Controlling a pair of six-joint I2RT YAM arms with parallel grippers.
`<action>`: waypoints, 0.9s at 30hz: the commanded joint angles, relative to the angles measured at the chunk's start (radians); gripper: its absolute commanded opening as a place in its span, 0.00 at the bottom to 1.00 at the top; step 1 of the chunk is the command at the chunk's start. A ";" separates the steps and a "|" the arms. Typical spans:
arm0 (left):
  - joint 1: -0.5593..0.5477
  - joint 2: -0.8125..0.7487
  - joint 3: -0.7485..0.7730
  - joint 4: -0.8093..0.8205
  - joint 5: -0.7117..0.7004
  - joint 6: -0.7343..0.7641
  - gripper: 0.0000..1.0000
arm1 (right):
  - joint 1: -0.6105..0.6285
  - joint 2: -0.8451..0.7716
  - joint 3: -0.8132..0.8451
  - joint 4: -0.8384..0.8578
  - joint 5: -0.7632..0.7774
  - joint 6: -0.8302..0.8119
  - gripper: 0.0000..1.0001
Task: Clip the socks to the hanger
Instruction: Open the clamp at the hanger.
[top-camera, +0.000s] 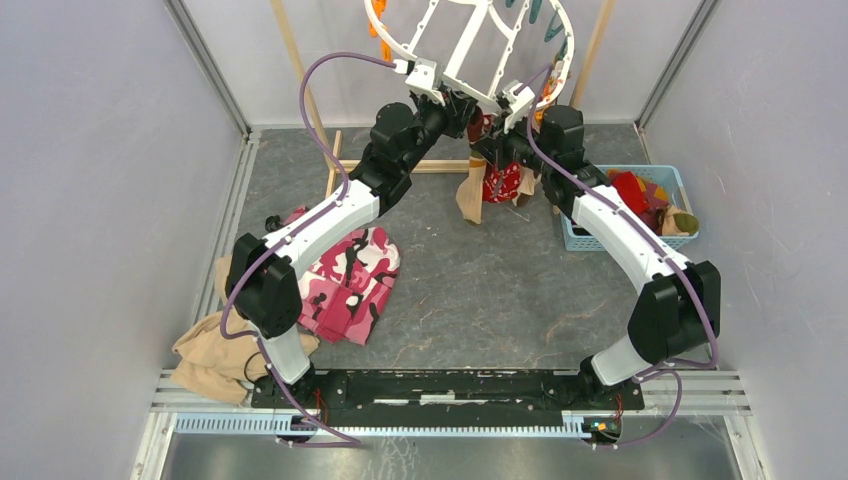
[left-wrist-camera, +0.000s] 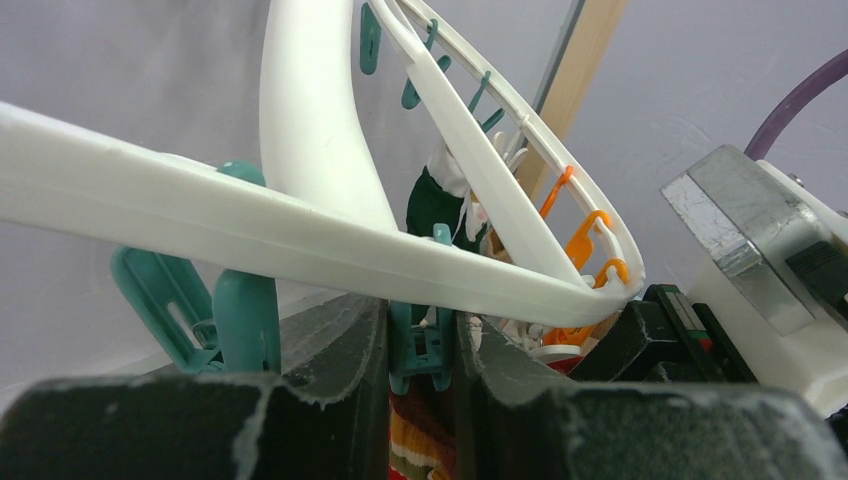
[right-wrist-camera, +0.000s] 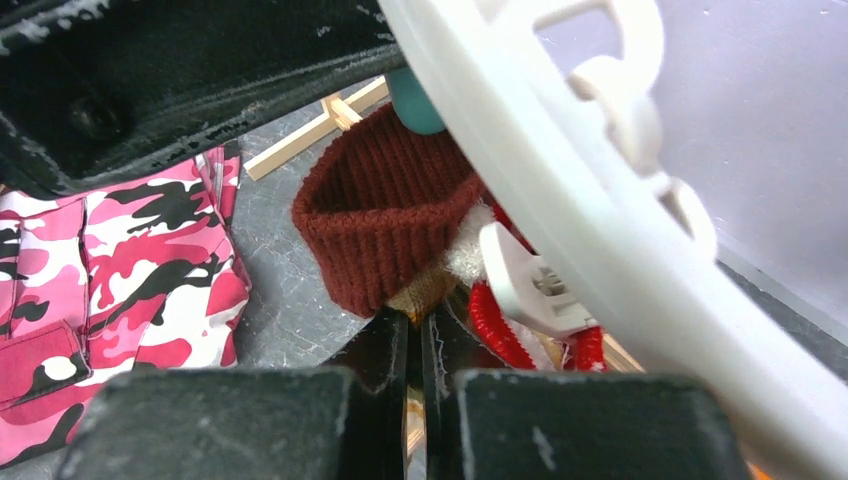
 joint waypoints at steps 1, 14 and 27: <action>0.001 -0.026 0.050 0.017 0.012 -0.036 0.05 | -0.010 -0.049 -0.004 0.055 0.018 0.025 0.00; 0.001 -0.026 0.059 0.003 0.008 -0.036 0.05 | -0.012 -0.065 -0.024 0.060 0.011 0.019 0.00; 0.001 -0.028 0.061 -0.009 0.001 -0.042 0.05 | -0.013 -0.082 -0.040 0.048 0.026 -0.011 0.00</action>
